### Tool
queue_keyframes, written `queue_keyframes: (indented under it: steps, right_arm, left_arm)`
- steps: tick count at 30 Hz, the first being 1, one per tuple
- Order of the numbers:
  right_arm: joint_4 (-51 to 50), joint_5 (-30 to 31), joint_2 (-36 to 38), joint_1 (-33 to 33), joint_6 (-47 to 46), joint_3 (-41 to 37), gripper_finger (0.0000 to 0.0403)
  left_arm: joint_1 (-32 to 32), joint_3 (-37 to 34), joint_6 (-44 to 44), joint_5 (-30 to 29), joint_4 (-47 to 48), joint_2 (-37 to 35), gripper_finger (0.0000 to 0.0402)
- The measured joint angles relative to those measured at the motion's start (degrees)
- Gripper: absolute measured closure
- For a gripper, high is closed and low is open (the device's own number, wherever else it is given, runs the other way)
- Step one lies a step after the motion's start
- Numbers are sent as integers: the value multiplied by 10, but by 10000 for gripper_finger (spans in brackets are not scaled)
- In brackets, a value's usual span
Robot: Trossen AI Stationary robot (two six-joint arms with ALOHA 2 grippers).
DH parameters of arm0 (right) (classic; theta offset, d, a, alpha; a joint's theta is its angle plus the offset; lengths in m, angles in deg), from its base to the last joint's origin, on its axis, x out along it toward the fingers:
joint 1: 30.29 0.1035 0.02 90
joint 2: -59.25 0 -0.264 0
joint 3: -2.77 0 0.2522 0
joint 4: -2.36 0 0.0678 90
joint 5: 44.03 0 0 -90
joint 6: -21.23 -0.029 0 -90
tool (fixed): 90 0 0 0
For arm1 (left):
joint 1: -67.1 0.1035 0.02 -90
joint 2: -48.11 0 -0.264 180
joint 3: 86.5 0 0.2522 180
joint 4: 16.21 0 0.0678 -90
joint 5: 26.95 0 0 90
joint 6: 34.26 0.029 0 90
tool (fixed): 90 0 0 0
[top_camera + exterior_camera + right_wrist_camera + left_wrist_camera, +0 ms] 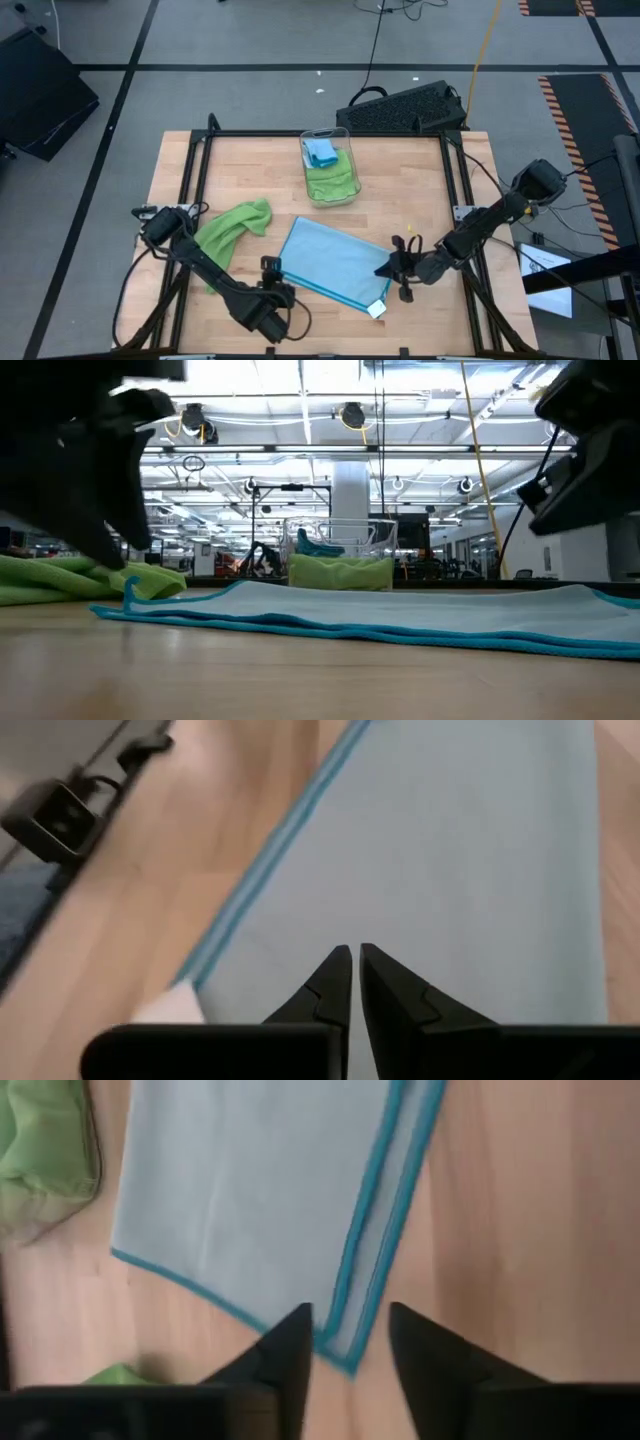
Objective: Fold microfiber towels
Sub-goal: Fold the blue towel
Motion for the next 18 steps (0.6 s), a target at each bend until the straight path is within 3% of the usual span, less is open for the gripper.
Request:
queue_keyframes:
  steps: [4, 7, 18]
  right_arm:
    - [2, 3, 9, 8, 1, 0, 385]
    - [5, 4, 5, 12, 0, 0, 385]
    - [4, 6, 3, 12, 14, 0, 385]
  left_arm:
    - [-9, -48, 47, 3, 6, 0, 201]
    - [-8, -82, 72, 10, -9, 0, 181]
    - [13, -89, 137, 23, -31, -5, 230]
